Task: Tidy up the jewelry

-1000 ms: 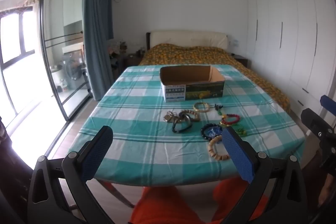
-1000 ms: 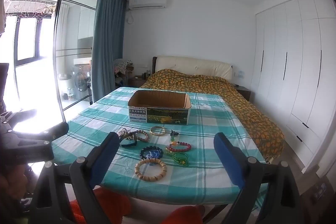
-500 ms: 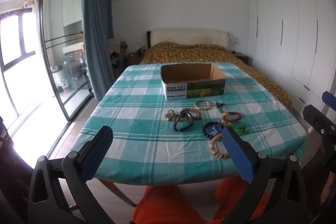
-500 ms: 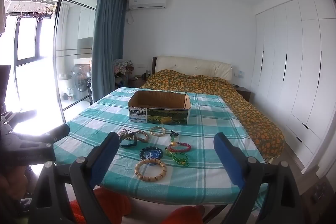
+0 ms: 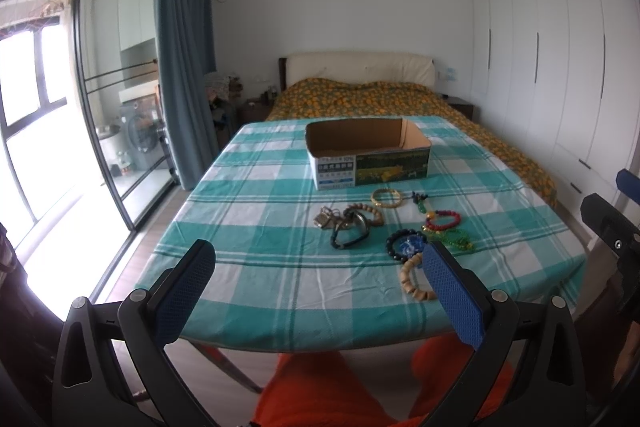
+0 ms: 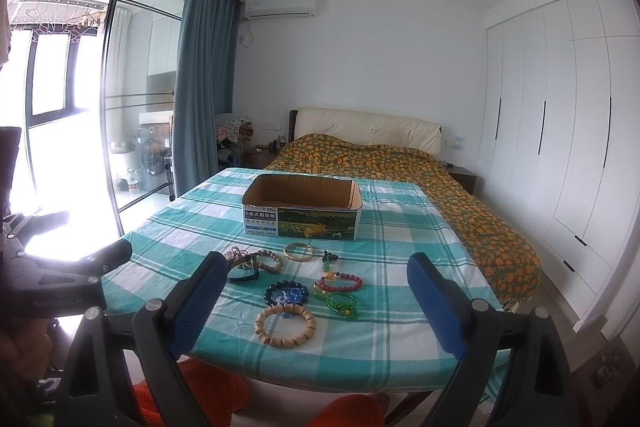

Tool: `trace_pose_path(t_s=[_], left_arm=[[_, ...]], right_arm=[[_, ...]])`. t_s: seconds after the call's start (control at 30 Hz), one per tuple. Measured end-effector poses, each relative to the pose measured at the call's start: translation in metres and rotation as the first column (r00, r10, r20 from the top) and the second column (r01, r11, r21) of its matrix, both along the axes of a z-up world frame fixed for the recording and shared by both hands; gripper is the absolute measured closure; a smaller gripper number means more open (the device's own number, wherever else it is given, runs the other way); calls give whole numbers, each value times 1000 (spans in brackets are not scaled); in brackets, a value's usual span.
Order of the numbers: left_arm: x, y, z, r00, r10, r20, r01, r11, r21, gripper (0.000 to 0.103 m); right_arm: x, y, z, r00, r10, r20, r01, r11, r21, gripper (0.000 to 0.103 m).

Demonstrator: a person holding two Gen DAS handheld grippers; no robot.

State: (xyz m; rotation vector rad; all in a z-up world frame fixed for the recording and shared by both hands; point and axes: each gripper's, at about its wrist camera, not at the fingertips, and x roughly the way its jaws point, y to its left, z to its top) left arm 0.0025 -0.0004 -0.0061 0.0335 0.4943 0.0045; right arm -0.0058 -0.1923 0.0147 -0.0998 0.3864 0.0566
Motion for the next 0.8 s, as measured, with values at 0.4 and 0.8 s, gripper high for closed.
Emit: trace_pose_path(t_s=[0.4, 0.8], left_arm=[[0, -2, -1, 1000, -9, -10, 9, 1000, 10, 0], [0, -2, 0, 1000, -8, -15, 8, 1000, 9, 0]], right_arm=[[0, 0, 0, 1000, 0, 1, 0, 1000, 0, 9], [-1, -1, 1, 1000, 0, 1, 0, 1000, -1, 9]])
